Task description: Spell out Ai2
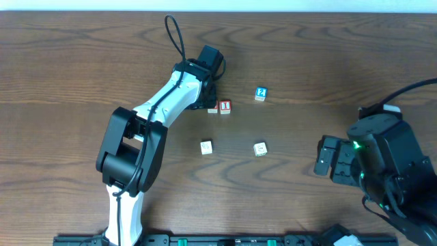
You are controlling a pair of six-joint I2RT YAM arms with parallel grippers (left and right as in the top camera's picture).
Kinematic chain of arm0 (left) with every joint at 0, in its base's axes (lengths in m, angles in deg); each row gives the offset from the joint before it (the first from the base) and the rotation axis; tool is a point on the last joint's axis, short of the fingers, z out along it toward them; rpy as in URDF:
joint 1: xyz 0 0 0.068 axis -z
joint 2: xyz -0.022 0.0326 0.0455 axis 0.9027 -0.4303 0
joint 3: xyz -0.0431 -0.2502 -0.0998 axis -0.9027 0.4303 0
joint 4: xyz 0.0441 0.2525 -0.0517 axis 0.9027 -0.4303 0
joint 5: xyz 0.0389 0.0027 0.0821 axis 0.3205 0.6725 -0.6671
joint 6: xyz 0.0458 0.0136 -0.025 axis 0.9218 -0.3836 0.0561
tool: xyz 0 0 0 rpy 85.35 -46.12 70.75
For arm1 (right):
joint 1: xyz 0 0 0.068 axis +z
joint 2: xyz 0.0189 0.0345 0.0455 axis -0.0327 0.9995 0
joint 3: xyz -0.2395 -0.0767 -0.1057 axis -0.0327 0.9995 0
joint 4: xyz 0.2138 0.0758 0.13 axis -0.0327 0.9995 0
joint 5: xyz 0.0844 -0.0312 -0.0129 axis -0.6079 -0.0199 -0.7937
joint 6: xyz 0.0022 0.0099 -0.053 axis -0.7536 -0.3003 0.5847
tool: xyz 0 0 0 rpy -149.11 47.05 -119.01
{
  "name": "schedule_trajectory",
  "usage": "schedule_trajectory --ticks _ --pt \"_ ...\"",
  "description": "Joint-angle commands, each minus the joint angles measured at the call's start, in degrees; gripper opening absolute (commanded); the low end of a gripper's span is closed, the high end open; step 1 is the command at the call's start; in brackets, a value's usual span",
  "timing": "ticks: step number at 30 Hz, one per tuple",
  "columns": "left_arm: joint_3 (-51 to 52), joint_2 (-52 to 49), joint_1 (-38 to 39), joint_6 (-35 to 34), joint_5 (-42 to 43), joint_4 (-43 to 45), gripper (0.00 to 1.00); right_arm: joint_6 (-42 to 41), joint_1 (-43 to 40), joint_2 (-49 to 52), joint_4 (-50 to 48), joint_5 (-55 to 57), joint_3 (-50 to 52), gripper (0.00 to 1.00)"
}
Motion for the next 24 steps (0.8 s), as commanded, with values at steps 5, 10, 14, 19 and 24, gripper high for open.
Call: schedule_trajectory --ticks 5,10,14,19,24 --pt "0.2 1.0 0.0 0.0 0.2 -0.3 0.55 -1.0 -0.4 -0.1 0.0 0.2 -0.6 0.99" --pt "0.2 1.0 0.0 0.0 0.3 -0.3 0.56 -1.0 -0.4 -0.1 0.0 0.3 -0.6 0.99" --pt "0.2 1.0 0.0 0.0 0.9 -0.3 0.57 -1.0 -0.4 -0.1 0.0 0.3 -0.6 0.99" --pt "0.2 1.0 0.0 0.0 1.2 -0.3 0.59 -1.0 -0.4 -0.1 0.0 0.3 -0.6 0.99" --pt "0.2 1.0 0.0 0.0 1.2 -0.3 0.61 -1.0 -0.4 -0.1 0.0 0.3 -0.6 0.99"
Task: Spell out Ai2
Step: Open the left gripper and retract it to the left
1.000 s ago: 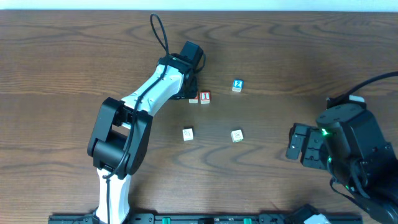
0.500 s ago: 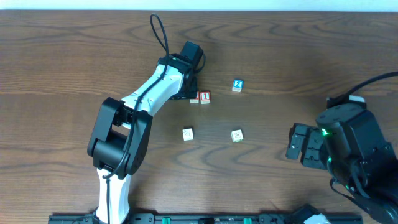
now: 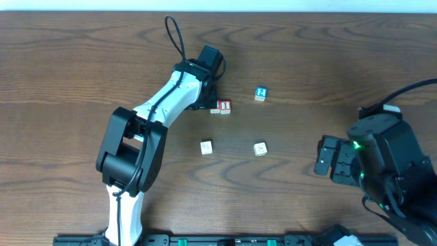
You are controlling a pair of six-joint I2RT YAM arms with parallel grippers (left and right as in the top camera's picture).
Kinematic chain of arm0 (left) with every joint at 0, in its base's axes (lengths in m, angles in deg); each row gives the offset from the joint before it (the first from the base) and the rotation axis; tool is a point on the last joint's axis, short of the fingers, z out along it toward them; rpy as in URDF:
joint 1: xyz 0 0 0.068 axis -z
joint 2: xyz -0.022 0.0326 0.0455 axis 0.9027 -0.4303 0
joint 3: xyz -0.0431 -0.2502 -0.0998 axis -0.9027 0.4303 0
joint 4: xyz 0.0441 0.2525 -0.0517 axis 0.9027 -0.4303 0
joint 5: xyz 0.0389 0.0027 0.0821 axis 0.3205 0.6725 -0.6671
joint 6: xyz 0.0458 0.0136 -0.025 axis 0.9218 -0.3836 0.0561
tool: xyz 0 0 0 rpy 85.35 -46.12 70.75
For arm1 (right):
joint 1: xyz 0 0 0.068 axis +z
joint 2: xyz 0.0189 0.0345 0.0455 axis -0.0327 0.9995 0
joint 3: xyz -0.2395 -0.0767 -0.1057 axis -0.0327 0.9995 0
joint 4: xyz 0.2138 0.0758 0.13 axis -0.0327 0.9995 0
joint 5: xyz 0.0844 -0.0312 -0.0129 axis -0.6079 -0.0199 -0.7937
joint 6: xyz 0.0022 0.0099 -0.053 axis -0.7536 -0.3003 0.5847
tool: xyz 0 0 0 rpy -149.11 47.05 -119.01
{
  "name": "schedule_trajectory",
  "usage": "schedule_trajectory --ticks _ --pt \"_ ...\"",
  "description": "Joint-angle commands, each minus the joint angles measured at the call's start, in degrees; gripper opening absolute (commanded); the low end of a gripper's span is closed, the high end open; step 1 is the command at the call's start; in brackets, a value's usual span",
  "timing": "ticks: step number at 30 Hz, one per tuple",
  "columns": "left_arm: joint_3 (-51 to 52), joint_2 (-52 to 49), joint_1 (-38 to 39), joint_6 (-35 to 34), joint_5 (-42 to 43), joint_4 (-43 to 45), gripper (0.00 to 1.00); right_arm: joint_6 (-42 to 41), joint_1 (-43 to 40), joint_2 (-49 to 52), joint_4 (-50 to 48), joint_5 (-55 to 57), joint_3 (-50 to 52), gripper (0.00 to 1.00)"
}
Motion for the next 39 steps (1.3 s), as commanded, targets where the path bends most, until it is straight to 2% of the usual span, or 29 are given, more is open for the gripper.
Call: schedule_trajectory --ticks 1,6,15,24,30,32,34,36,39 --pt "0.2 1.0 0.0 0.0 0.0 -0.2 0.61 -1.0 -0.4 -0.1 0.0 0.3 -0.6 0.99" --pt "0.2 1.0 0.0 0.0 0.0 -0.1 0.64 -1.0 -0.4 -0.1 0.0 0.3 -0.6 0.99" --pt "0.1 1.0 -0.2 1.8 -0.3 0.2 0.64 -1.0 -0.4 -0.1 0.0 0.3 -0.6 0.99" --pt "-4.9 6.4 -4.0 4.7 -3.2 -7.1 0.64 -2.3 -0.4 0.0 -0.2 1.3 -0.6 0.99" --pt "-6.8 17.2 -5.5 8.2 -3.2 -14.4 0.77 -6.8 -0.4 4.5 -0.4 2.6 -0.6 0.99" --pt "-6.8 21.2 -5.5 10.1 -3.2 -17.2 0.84 -7.5 -0.4 7.6 -1.0 2.5 -0.6 0.99" --pt "-6.8 24.7 -5.5 10.8 -3.3 -19.9 0.95 -7.4 -0.4 10.7 -2.9 1.8 -0.6 0.99" --pt "-6.8 28.0 -5.5 10.7 -4.3 -22.6 0.96 -6.8 -0.4 13.4 -5.5 1.0 -0.6 0.99" --pt "-6.8 33.2 -5.5 10.7 -4.7 -26.2 0.95 -1.5 -0.4 17.9 -12.0 -2.7 -0.6 0.99"
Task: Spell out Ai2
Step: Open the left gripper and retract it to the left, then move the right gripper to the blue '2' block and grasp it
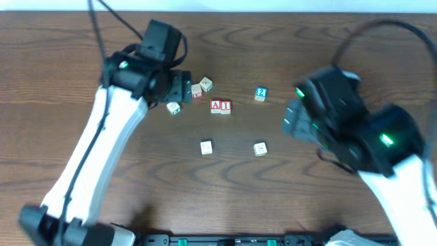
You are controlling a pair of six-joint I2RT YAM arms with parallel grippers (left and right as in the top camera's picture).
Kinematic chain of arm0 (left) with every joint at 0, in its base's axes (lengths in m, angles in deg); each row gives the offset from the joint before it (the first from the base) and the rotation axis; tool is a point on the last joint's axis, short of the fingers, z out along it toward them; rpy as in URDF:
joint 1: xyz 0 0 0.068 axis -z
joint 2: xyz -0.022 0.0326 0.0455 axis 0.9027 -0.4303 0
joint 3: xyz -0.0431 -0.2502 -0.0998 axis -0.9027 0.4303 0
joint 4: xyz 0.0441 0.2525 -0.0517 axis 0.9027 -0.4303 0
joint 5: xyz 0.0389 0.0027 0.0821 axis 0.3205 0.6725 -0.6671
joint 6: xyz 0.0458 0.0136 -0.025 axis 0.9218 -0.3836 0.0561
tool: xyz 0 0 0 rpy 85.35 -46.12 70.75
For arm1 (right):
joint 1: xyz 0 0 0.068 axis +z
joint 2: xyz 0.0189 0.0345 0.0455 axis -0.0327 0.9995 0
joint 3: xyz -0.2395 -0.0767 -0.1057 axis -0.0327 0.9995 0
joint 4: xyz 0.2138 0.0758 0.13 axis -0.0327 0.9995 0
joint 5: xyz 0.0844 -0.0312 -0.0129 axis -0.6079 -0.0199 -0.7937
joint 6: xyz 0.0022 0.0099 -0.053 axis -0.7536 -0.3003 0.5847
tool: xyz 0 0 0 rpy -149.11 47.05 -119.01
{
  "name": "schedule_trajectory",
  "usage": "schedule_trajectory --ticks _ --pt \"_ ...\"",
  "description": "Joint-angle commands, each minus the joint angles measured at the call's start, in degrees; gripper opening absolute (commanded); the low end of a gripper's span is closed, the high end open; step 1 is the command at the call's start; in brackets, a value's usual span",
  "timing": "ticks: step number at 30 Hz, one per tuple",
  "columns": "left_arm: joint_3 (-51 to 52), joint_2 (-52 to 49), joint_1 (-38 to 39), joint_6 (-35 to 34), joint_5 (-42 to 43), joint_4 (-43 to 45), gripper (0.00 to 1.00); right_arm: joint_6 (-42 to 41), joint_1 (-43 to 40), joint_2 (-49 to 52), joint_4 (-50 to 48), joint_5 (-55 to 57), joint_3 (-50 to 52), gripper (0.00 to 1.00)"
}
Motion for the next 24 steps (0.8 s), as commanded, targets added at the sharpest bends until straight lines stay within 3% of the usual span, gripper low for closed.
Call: schedule_trajectory --ticks 1,6,12,24 --pt "-0.7 4.8 0.0 1.4 -1.4 -2.3 0.95 3.7 -0.5 3.3 -3.8 -2.7 -0.4 0.99" --pt "-0.7 12.4 0.0 1.4 -1.1 -5.2 0.95 7.6 -3.0 9.0 -10.6 -2.9 -0.4 0.99" --pt "-0.7 19.5 0.0 1.0 -0.9 -6.9 0.95 11.4 -9.5 17.9 -18.5 -11.2 -0.4 0.99" --pt "-0.6 20.8 0.0 0.3 -1.2 -8.7 0.95 11.0 -12.6 37.0 -26.2 -20.5 -0.4 0.98"
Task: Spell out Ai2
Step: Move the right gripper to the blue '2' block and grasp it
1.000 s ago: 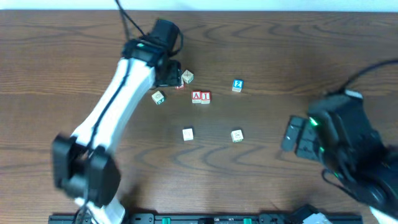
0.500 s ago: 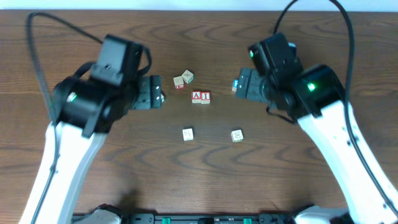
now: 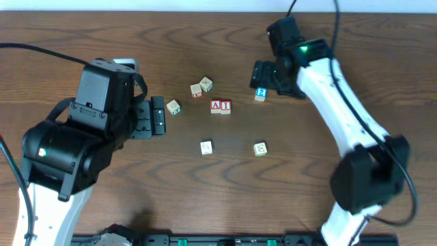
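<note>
Two red-lettered blocks, A (image 3: 216,105) and i (image 3: 225,106), lie side by side mid-table. The blue "2" block (image 3: 260,94) lies apart from them, up and to the right. My right gripper (image 3: 261,82) hovers just behind the blue block, its jaws apart and the block still on the wood. Over at the left, my left gripper (image 3: 158,117) is open and empty, pointing right toward a pale block (image 3: 173,107).
Two more pale blocks (image 3: 196,90) (image 3: 206,84) lie up and left of the A. Nearer the front are another two (image 3: 205,147) (image 3: 259,148). The left arm's bulk fills the lower left, and the right arm runs down the right side.
My right gripper has moved from mid-right to just behind the blue "2" block. The left gripper has drawn back from the pale blocks, down and to the left. No block has shifted.
My left gripper stayed at the A block beside the i for two moments while the right arm rested at the front right. Then the left had drawn away, uncovering three pale blocks. Now the right gripper is at the blue "2".
</note>
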You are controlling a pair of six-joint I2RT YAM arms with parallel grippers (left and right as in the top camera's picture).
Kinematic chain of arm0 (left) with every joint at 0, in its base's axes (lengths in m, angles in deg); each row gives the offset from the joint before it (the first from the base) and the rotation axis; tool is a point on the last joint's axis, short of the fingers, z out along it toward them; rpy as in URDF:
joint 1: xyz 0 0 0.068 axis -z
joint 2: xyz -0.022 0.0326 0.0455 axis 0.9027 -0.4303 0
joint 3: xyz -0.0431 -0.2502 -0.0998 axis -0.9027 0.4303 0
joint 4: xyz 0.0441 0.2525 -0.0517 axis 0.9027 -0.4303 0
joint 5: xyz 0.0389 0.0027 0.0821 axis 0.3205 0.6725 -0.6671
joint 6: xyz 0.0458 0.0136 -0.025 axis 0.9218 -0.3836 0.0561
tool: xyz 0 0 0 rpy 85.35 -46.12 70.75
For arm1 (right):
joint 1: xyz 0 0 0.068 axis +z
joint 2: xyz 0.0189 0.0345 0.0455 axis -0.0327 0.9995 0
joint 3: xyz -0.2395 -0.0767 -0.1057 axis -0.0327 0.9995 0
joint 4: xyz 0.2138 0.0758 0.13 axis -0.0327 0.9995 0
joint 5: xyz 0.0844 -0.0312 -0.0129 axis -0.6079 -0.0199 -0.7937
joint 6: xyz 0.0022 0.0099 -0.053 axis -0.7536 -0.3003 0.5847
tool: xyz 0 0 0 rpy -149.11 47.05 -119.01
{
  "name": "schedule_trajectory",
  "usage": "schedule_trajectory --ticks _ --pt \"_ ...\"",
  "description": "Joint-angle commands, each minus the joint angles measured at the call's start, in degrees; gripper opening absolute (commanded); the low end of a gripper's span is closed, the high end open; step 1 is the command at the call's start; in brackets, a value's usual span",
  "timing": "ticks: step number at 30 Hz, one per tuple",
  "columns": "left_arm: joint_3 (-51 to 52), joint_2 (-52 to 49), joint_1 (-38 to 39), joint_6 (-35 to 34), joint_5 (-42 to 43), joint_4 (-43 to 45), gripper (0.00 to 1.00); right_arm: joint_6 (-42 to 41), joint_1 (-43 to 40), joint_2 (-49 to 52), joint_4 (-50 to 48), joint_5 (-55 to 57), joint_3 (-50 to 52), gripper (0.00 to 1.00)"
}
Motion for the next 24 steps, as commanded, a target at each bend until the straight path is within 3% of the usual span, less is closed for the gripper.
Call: schedule_trajectory --ticks 1,11,20,24 --pt "-0.6 -0.1 0.0 0.0 -0.8 -0.3 0.95 0.8 0.1 4.1 -1.2 -3.2 -0.4 0.97" --pt "-0.6 -0.1 0.0 0.0 -0.8 -1.2 0.95 1.4 0.3 12.0 -5.3 -2.0 -0.4 0.93" --pt "-0.6 -0.1 0.0 0.0 -0.8 -1.3 0.95 2.4 0.2 13.0 -8.7 1.8 -0.4 0.72" --pt "-0.5 -0.3 0.0 0.0 -0.8 -1.3 0.95 2.4 0.2 13.6 -8.7 2.8 -0.4 0.7"
